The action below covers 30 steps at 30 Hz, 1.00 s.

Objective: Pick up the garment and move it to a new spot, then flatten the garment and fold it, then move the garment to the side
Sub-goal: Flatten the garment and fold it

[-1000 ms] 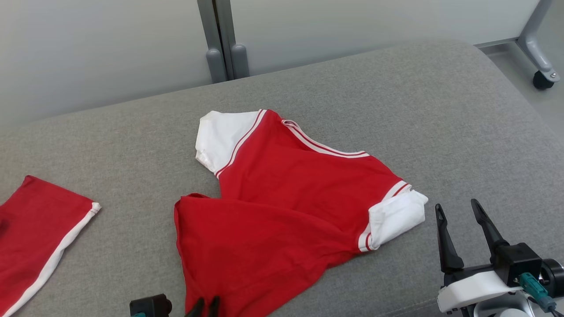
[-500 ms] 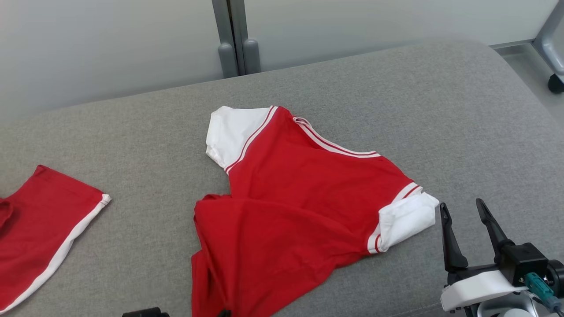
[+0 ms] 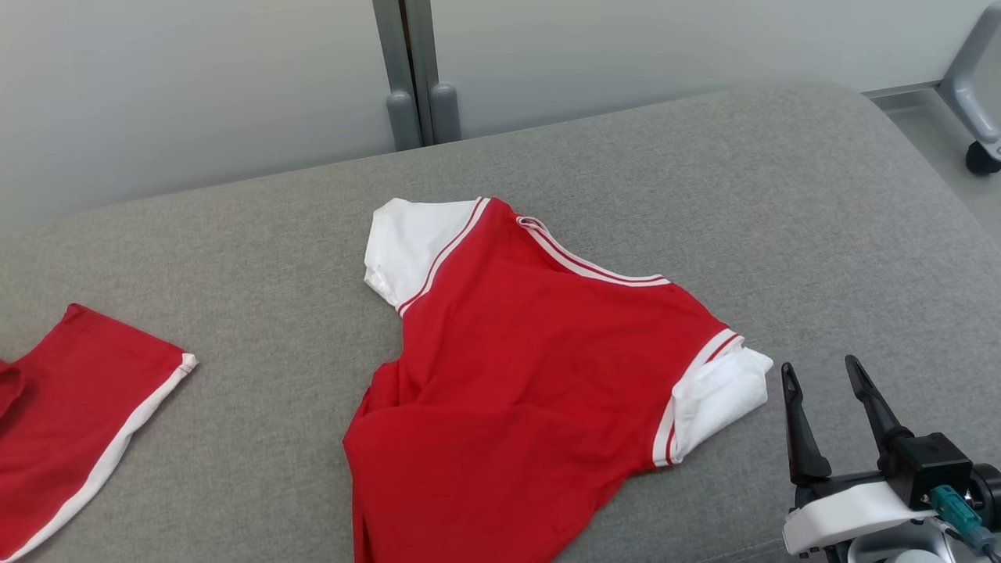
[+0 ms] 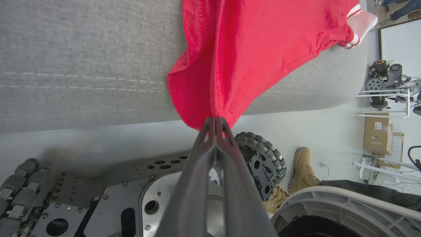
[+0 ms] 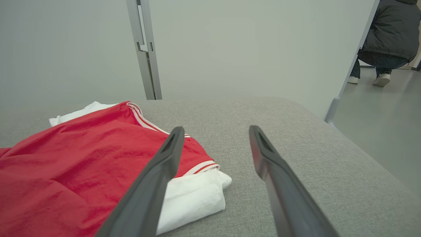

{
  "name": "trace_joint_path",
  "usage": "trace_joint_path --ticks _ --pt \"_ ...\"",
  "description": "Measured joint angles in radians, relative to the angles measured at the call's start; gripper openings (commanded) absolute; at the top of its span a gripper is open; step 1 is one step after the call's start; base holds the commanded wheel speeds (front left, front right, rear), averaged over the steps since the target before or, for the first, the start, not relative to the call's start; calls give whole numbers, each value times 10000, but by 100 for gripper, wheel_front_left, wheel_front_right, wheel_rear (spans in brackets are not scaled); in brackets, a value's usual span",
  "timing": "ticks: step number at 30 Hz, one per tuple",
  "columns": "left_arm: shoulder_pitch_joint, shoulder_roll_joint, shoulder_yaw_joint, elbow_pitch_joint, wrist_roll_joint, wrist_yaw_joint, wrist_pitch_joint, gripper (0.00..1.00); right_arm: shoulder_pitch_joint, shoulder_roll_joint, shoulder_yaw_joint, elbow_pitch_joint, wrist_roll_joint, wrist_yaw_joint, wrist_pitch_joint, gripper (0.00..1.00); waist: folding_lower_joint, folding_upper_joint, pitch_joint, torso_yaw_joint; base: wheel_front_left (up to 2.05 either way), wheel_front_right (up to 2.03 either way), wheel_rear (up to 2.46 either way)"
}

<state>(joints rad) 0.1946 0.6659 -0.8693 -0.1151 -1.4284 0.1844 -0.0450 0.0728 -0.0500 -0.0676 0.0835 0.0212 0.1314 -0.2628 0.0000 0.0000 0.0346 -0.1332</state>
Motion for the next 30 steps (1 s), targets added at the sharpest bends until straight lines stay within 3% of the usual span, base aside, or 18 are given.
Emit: trace_joint_path --ticks 1,2,3,5,7,13,16,18,21,25,30 --pt "-6 -15 -42 194 86 6 -12 10 0 2 8 13 0 0 0 100 0 0 -22 -22 0 0 0" --pt "-12 -46 -67 347 157 10 -44 44 0 0 8 15 2 0 0 100 0 0 -42 -44 0 0 0" --pt "-35 -90 -146 472 217 10 15 89 0 -2 13 15 0 0 0 100 0 0 -57 -66 0 0 0" --pt "-61 -128 -420 637 424 -10 236 100 0 0 21 13 0 0 0 100 0 0 -62 -105 0 0 0" --pt "-68 -107 -535 840 692 36 199 100 0 0 15 15 0 0 0 100 0 0 -67 -145 0 0 0" --pt "-385 286 -253 1030 1662 1091 -587 100 1 0 -4 -4 -56 0 0 100 0 0 -96 -242 0 0 0" --pt "-896 357 42 696 2102 1383 -1016 100 1 -2 -10 -21 -73 0 0 100 0 0 -88 -258 0 0 0" --pt "-1353 2 403 564 2194 1787 -1327 100 0 -2 4 -17 -77 0 0 100 0 0 -70 -259 0 0 0" --pt "-2406 -391 203 771 2884 2002 -1183 100 -34 0 82 -10 -84 0 0 100 0 0 -5 -281 0 0 0" --pt "-4113 -1356 84 1795 3202 1906 -763 100 -290 -2 328 19 -84 0 0 100 0 0 156 -371 0 0 0" --pt "-6034 -2069 -119 3917 3557 1592 8 100 -678 0 550 23 -59 0 0 100 0 0 438 -667 0 0 0"
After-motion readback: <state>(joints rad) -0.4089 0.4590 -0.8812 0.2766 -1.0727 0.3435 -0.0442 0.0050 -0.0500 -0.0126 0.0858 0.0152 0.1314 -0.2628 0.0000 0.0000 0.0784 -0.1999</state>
